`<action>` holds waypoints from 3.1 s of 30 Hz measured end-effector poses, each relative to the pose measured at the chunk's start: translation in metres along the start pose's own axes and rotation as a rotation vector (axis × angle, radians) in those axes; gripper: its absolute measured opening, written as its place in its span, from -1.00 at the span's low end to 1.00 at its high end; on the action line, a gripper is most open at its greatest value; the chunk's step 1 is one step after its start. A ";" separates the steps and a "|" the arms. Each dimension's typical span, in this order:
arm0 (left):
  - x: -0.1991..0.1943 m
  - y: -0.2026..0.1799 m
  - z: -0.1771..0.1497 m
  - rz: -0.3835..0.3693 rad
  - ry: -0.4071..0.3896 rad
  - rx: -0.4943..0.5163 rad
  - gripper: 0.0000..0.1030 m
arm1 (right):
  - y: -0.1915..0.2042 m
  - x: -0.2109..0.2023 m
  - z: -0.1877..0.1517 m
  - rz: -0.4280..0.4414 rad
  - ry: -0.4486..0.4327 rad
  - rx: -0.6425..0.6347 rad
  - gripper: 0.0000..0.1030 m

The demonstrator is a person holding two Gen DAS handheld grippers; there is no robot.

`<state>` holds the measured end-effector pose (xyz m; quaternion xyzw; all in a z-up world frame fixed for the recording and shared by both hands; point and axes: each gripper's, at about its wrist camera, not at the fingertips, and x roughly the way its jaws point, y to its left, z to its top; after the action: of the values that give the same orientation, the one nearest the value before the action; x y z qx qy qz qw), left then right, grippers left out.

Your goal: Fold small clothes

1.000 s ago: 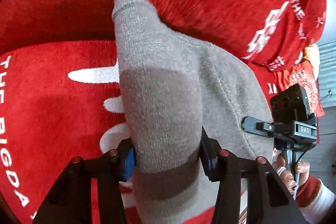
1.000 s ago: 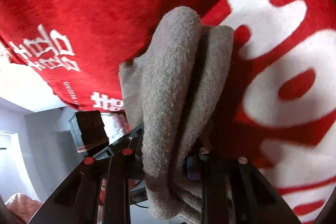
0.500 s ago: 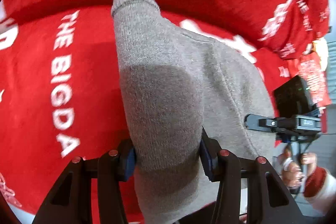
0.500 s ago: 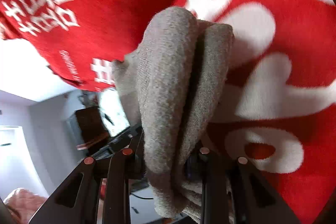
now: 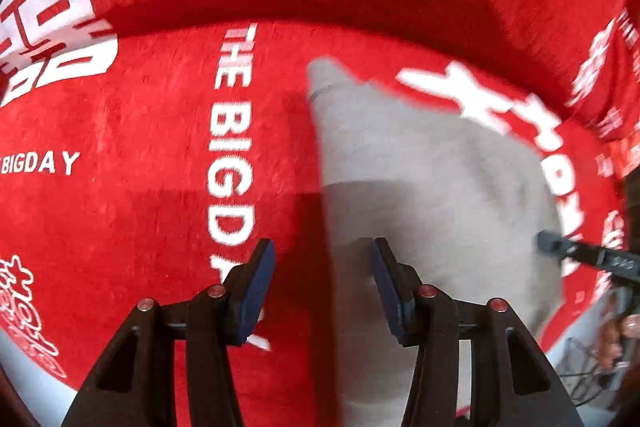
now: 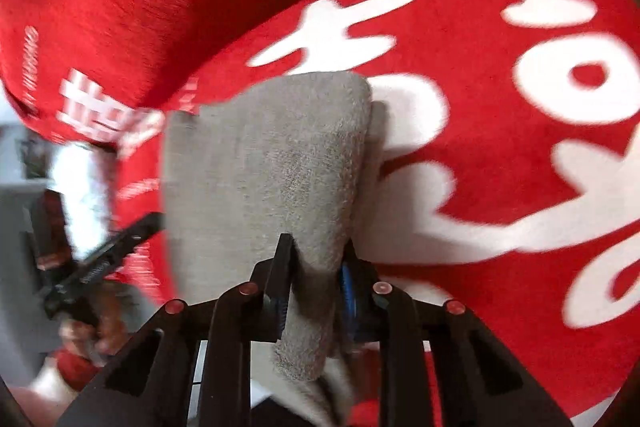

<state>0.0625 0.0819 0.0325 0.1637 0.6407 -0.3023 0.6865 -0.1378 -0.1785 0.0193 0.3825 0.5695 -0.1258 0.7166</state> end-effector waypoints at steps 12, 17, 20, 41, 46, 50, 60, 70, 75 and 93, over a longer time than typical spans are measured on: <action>-0.006 0.005 -0.020 0.075 0.021 -0.019 0.01 | -0.033 -0.028 -0.039 0.076 -0.050 0.169 -0.33; -0.015 -0.004 -0.039 0.091 0.041 0.008 0.01 | -0.014 -0.041 -0.072 0.126 -0.045 0.165 -0.33; -0.014 -0.010 -0.048 0.094 0.067 0.018 0.01 | 0.004 -0.031 -0.079 0.099 -0.019 0.117 -0.33; -0.045 -0.022 -0.067 0.120 0.111 0.005 0.01 | 0.030 -0.037 -0.084 -0.041 0.082 0.114 -0.01; -0.058 -0.031 -0.067 0.119 0.106 0.026 0.01 | 0.046 -0.044 -0.078 -0.037 0.074 0.101 0.00; -0.067 -0.034 -0.067 0.120 0.109 0.026 0.01 | 0.055 -0.054 -0.075 -0.040 0.069 0.095 0.00; -0.104 -0.037 -0.064 0.114 0.047 -0.011 0.83 | 0.081 -0.086 -0.071 -0.090 0.023 0.049 0.39; -0.129 -0.044 -0.053 0.144 0.015 0.006 0.83 | 0.100 -0.105 -0.067 -0.163 -0.028 0.022 0.55; -0.137 -0.042 -0.050 0.118 0.016 -0.020 0.83 | 0.113 -0.114 -0.065 -0.221 -0.068 -0.009 0.99; -0.152 -0.065 -0.045 0.190 0.003 0.029 0.83 | 0.139 -0.132 -0.063 -0.342 -0.119 -0.065 0.99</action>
<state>-0.0126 0.0913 0.1856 0.2340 0.6190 -0.2447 0.7087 -0.1393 -0.0744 0.1923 0.2485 0.5864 -0.2495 0.7295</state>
